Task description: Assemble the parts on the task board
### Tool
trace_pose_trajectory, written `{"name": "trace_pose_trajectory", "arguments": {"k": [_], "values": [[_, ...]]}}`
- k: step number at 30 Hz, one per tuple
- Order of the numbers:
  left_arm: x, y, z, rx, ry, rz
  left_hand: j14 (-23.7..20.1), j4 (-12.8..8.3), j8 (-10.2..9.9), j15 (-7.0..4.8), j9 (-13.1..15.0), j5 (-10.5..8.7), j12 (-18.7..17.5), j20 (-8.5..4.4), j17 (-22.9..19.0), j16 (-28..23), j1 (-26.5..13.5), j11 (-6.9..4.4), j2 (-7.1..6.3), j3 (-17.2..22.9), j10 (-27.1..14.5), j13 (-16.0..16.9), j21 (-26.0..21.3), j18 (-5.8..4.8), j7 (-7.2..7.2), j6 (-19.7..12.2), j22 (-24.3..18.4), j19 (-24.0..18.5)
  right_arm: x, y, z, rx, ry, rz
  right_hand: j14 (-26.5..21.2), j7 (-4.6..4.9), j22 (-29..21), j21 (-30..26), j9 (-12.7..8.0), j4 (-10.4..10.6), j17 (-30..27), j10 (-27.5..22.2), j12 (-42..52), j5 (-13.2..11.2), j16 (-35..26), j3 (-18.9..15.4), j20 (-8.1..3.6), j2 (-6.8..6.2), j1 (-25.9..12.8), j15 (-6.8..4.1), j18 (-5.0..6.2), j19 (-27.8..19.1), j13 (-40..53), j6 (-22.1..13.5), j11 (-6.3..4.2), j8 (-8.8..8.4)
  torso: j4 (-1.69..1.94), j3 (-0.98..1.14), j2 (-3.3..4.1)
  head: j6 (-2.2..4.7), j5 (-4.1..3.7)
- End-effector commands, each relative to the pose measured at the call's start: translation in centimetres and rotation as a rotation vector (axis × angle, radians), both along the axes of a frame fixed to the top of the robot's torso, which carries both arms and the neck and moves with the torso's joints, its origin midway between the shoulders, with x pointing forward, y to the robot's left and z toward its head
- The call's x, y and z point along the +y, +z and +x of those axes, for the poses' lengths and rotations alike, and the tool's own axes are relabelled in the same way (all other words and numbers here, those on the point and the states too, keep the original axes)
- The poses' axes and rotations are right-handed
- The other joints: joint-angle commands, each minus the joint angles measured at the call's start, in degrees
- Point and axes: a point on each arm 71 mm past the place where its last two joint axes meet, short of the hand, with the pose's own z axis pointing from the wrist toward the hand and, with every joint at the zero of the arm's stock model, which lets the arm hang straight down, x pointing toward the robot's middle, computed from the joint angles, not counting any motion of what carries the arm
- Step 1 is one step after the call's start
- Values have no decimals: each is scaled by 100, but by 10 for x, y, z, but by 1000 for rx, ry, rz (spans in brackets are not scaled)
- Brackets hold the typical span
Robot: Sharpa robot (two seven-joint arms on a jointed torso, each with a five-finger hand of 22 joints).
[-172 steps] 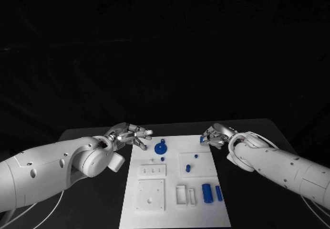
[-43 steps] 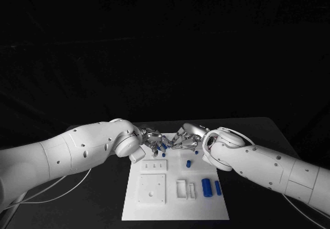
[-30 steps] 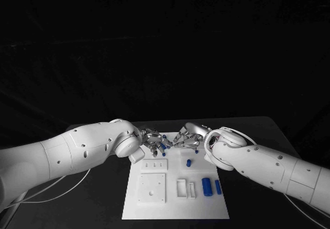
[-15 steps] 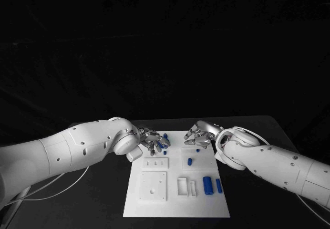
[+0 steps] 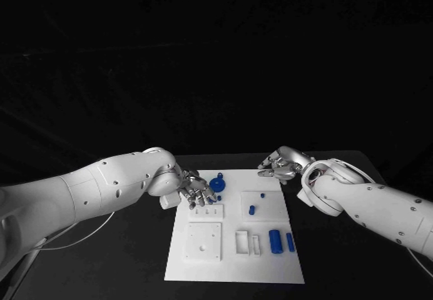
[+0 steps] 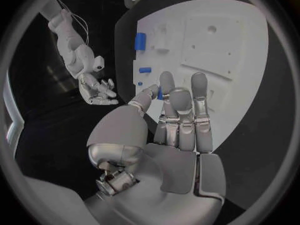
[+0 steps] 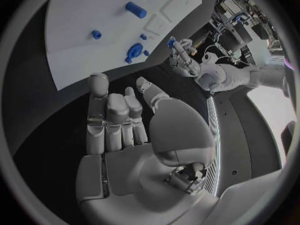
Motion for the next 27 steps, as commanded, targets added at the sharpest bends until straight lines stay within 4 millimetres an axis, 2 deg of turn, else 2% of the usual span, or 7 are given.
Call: {"name": "trace_pose_trajectory", "arguments": {"k": [1,8,12,14,18,27], "values": [[-1,-3,-2,21,-106,157,53,-46,14,12,1857,114,-21,15,2,5,0,-31,72,14,274,-6,-39,-56,-667,1023,29,24,-2,5,0,-2,-13,56,-21,-6,-14,-35,-6,45,-13,-30,-29,35,-26,6,-15,-76,0,-8,51,253,-10,-26,6,4,-3,-9,-8,-49,19],[-7,-3,4,-22,-126,228,64,-154,20,16,1952,284,105,27,59,73,-183,-27,81,171,280,14,-105,-45,-681,1082,168,66,0,11,-1,-15,-13,74,-19,-8,-25,-46,-6,56,-19,-30,-29,64,-33,14,-17,-91,0,-10,49,256,-18,-21,3,3,-7,-1,4,-117,43],[-9,-7,5,-60,-142,281,58,-122,14,17,2055,295,205,39,117,168,-256,-30,104,193,277,32,-152,-35,-698,1136,259,86,2,13,-2,-22,-10,84,-19,-9,-33,-54,-6,64,-23,-34,-33,107,-38,24,-18,-100,-1,-11,49,257,-25,-18,1,4,-5,-11,2,-145,46],[-11,-9,5,-77,-152,303,69,-124,15,19,2053,326,207,44,99,149,-275,-32,102,210,280,25,-217,-31,-698,1136,290,121,2,15,-2,-25,-9,88,-19,-9,-33,-54,-6,64,-23,-34,-33,107,-38,24,-18,-100,-1,-11,49,257,-25,-18,1,4,-7,-15,2,-163,81],[-13,-13,5,-95,-155,321,75,-106,15,20,2043,326,214,44,95,150,-286,-31,107,209,279,23,-288,-36,-699,1141,339,158,3,16,-3,-26,-8,94,-15,-7,-35,-47,-7,69,-19,-27,-21,111,-34,30,-19,-105,-7,-11,47,259,-21,-23,0,2,3,-12,-1,-180,69],[-16,-20,6,-78,-160,326,93,-51,19,27,2069,314,267,47,107,173,-348,-37,154,214,279,40,-453,-49,-713,1183,462,232,7,17,-3,-27,-4,101,-15,-7,-37,-42,-6,68,-17,-27,-13,111,-31,37,-20,-110,1,-12,47,259,-18,-25,-1,3,12,-13,-3,-209,104]]}}
